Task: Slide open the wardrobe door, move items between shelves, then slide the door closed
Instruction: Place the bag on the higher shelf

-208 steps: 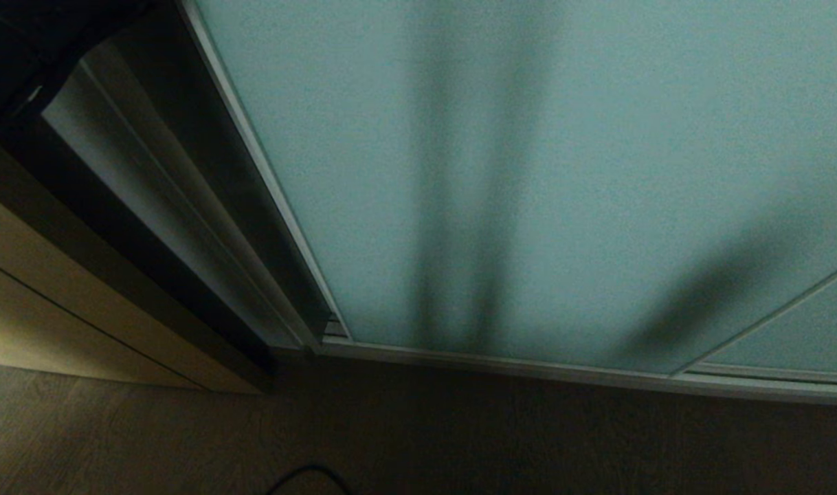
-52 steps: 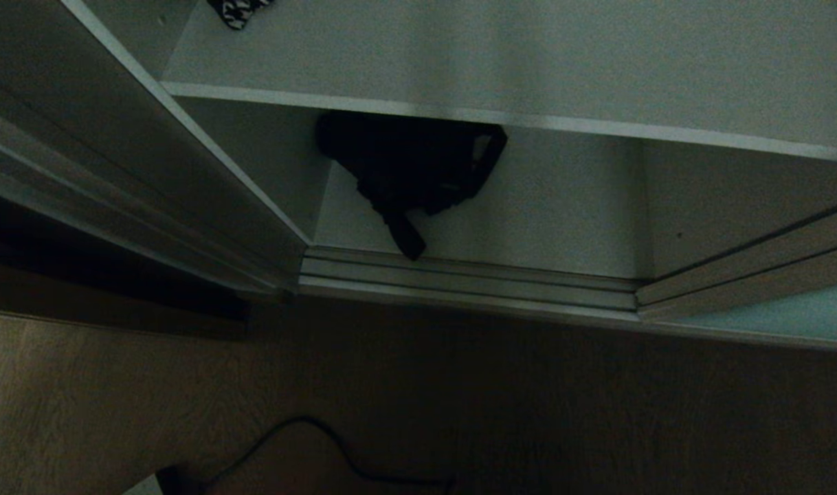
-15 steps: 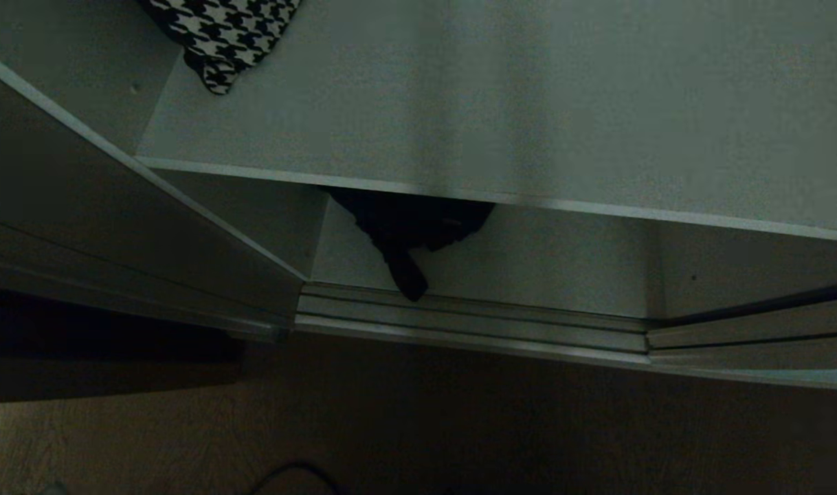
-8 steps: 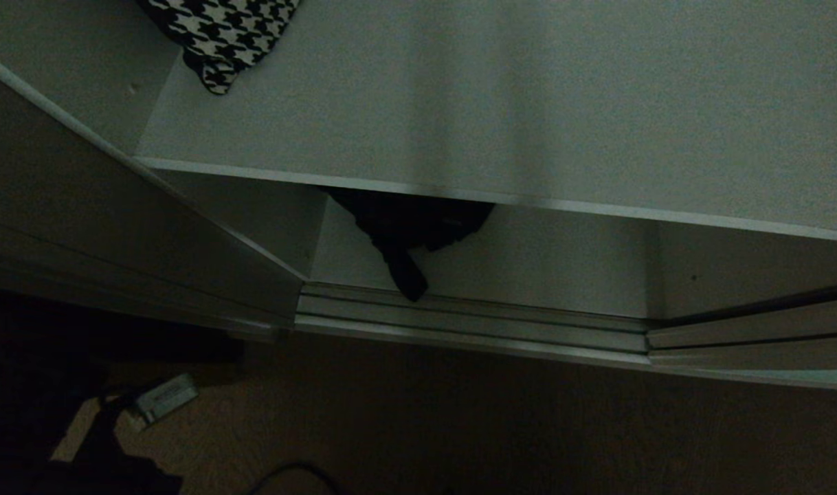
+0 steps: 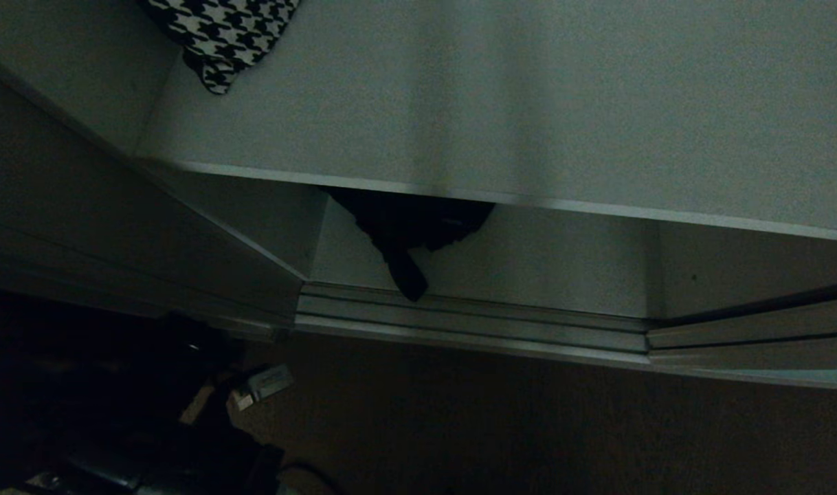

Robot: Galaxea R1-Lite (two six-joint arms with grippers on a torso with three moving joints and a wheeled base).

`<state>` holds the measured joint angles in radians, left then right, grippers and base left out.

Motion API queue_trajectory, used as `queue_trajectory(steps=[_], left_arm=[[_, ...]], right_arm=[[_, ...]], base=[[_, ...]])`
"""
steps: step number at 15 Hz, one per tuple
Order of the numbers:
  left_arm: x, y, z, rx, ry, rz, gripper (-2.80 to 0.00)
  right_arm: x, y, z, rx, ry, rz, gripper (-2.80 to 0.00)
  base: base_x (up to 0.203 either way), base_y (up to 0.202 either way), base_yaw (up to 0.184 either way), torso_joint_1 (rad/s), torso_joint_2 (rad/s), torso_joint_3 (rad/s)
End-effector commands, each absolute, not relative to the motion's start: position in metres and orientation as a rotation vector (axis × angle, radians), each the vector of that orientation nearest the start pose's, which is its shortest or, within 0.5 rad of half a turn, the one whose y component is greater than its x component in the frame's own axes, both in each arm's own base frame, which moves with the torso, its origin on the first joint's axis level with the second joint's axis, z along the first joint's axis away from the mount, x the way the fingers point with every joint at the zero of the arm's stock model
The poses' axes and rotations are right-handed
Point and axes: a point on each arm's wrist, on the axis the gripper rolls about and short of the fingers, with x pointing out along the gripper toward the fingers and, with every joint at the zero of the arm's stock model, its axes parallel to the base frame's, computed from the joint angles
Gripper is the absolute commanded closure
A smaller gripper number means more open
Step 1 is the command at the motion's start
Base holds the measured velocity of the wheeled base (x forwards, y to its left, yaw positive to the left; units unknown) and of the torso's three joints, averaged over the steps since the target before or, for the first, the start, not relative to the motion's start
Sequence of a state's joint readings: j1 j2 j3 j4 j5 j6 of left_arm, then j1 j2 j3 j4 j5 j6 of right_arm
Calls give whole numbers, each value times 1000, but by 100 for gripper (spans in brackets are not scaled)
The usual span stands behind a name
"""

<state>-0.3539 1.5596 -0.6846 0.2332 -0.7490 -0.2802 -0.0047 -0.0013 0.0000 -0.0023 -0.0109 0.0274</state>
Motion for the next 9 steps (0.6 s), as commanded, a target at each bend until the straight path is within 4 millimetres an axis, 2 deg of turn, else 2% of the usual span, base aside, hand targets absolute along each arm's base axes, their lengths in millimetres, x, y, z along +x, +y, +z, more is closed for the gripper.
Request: queue_trajectory(steps=[1, 9], left_arm=[[215, -96, 105, -449, 1331, -760, 0], [318, -131, 109, -668, 975, -525, 0]], right_arm=[[-23, 0, 76, 28, -5, -15, 0], [-23, 0, 76, 28, -5, -15, 0]], base=[[0, 0, 0, 0, 0, 0], [0, 0, 0, 0, 0, 0]])
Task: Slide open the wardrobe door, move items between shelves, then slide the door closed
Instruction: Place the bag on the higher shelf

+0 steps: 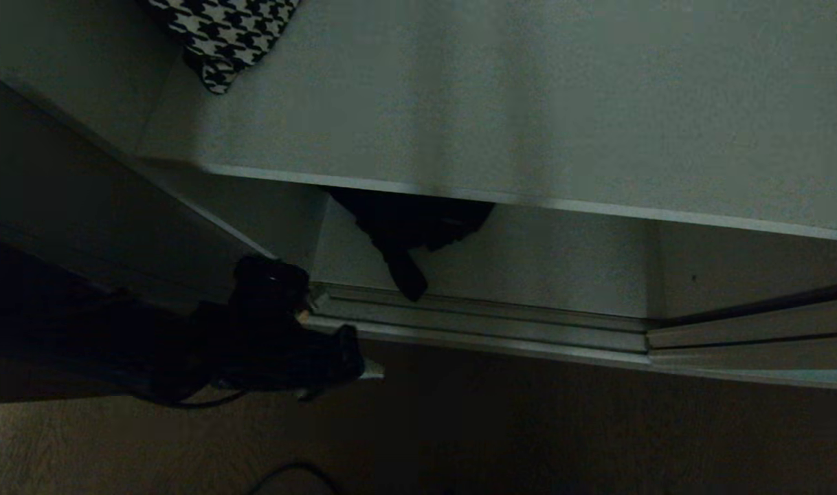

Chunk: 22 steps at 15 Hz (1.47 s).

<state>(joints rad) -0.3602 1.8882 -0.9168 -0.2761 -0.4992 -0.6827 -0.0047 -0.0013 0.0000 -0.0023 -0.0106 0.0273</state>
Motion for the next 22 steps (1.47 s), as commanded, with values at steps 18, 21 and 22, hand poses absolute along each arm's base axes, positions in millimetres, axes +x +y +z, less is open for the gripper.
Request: queue_trajectory(steps=[18, 21, 22], left_arm=[[478, -197, 118, -578, 381, -335, -280], [498, -200, 94, -561, 357, -299, -280], [499, -201, 92, -539, 353, -307, -280]], right_arm=[[-23, 0, 76, 28, -5, -15, 0], [-23, 0, 76, 28, -5, -15, 0], [-23, 0, 76, 28, -5, -15, 0]], base=[[0, 0, 0, 0, 0, 0], [0, 0, 0, 0, 0, 0], [0, 0, 0, 0, 0, 0]])
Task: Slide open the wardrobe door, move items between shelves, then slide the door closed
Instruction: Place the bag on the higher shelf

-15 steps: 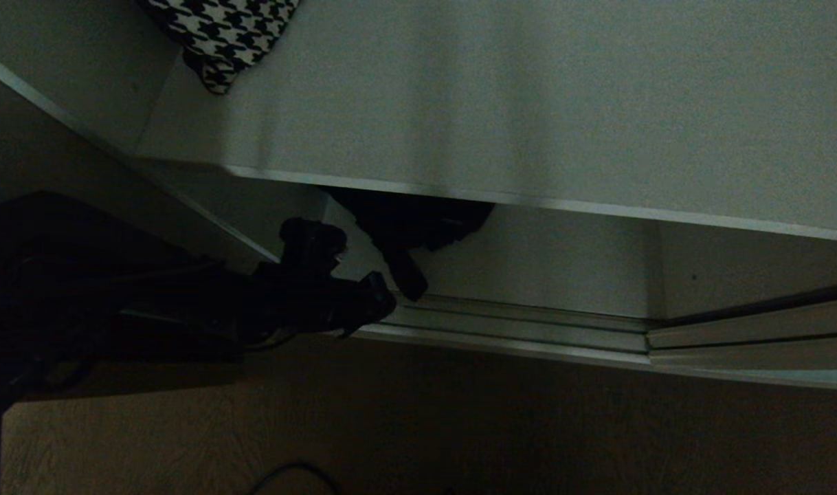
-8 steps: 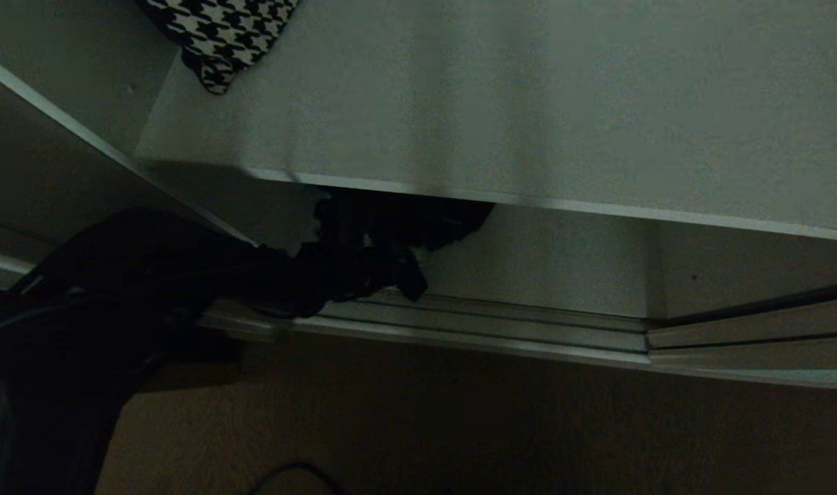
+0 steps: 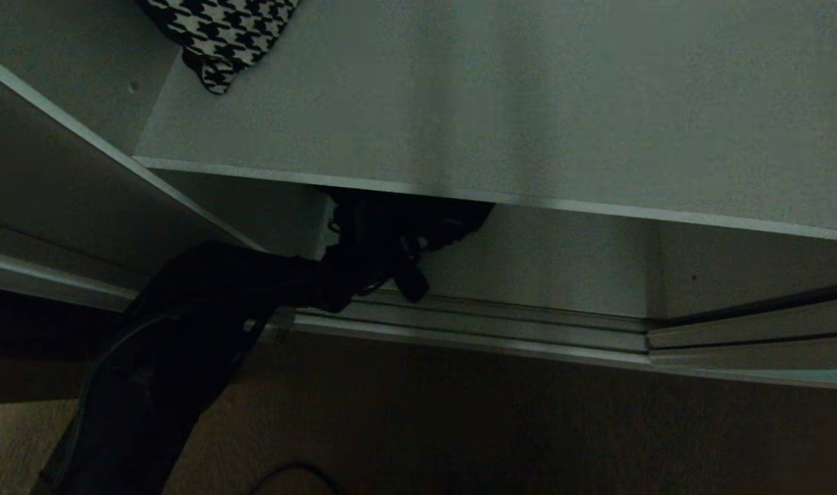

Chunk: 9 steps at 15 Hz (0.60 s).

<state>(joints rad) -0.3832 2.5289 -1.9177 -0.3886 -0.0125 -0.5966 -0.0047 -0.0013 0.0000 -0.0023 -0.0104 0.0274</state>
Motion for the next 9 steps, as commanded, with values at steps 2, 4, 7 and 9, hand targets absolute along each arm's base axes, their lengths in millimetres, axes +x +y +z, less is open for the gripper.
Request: queue_trajectory(steps=[2, 4, 7, 9], left_arm=[[504, -198, 90, -461, 289, -368, -280], [509, -192, 98, -427, 172, -396, -280], [513, -181, 112, -377, 48, -407, -280], [515, -181, 103, -345, 34, -411, -280]], right_arm=[[-23, 0, 76, 28, -5, -15, 0], [-23, 0, 76, 28, -5, -17, 0], [-23, 0, 76, 28, -5, -16, 0], [-23, 0, 76, 28, -5, -15, 0]], base=[[0, 0, 0, 0, 0, 0], [0, 0, 0, 0, 0, 0], [0, 0, 0, 0, 0, 0], [0, 0, 0, 0, 0, 0]])
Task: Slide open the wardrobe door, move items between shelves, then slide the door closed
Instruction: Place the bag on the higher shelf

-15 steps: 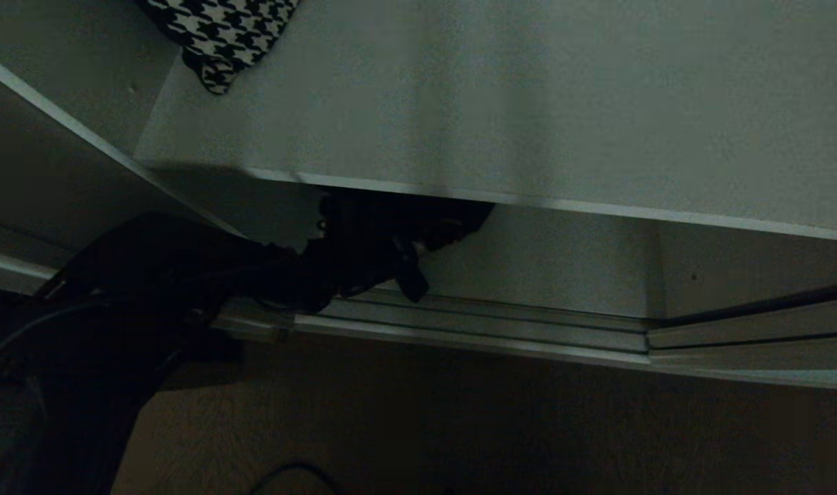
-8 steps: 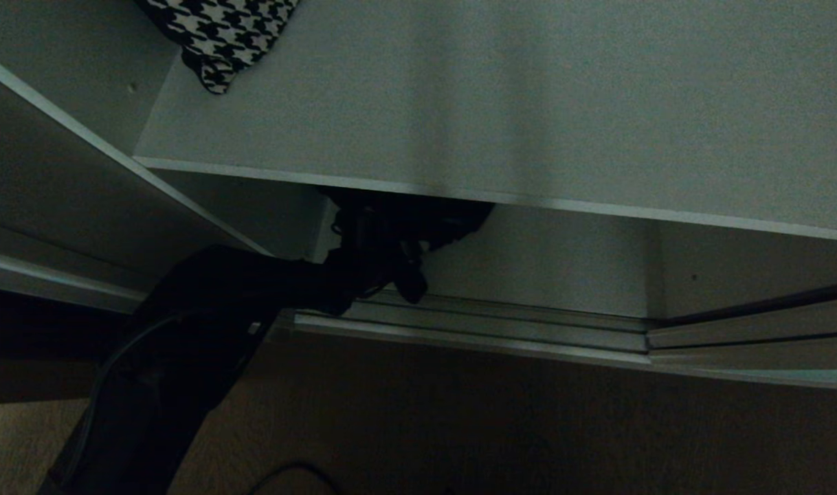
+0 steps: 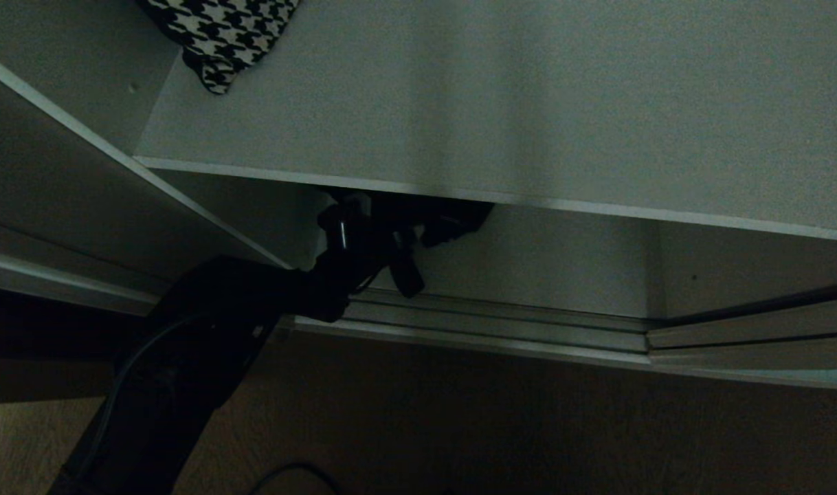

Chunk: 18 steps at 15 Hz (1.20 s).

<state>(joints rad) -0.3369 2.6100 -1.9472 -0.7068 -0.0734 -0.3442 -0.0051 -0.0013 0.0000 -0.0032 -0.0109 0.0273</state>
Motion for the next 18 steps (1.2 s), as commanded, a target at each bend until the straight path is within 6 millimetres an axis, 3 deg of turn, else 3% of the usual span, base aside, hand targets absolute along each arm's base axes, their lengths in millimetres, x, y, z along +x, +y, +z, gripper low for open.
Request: queue_trajectory(steps=[1, 3, 4, 13, 16, 18], left_arm=[[517, -181, 94, -324, 30, -411, -280], [517, -182, 95, -331, -6, -420, -280], [517, -182, 97, -333, -17, -423, 0], [514, -191, 95, -337, 13, -487, 0], [505, -204, 110, -348, 35, -486, 0], [495, -208, 132, -354, 42, -440, 0]], right_arm=[[-23, 0, 76, 28, -5, -15, 0], [-23, 0, 76, 28, -5, -15, 0], [-23, 0, 76, 28, -5, -15, 0], [-23, 0, 76, 28, -5, -15, 0], [-23, 0, 76, 28, -5, -15, 0], [-23, 0, 76, 28, -5, -15, 0]], base=[[0, 0, 0, 0, 0, 0], [0, 0, 0, 0, 0, 0], [0, 0, 0, 0, 0, 0], [0, 0, 0, 0, 0, 0], [0, 0, 0, 0, 0, 0], [0, 0, 0, 0, 0, 0]])
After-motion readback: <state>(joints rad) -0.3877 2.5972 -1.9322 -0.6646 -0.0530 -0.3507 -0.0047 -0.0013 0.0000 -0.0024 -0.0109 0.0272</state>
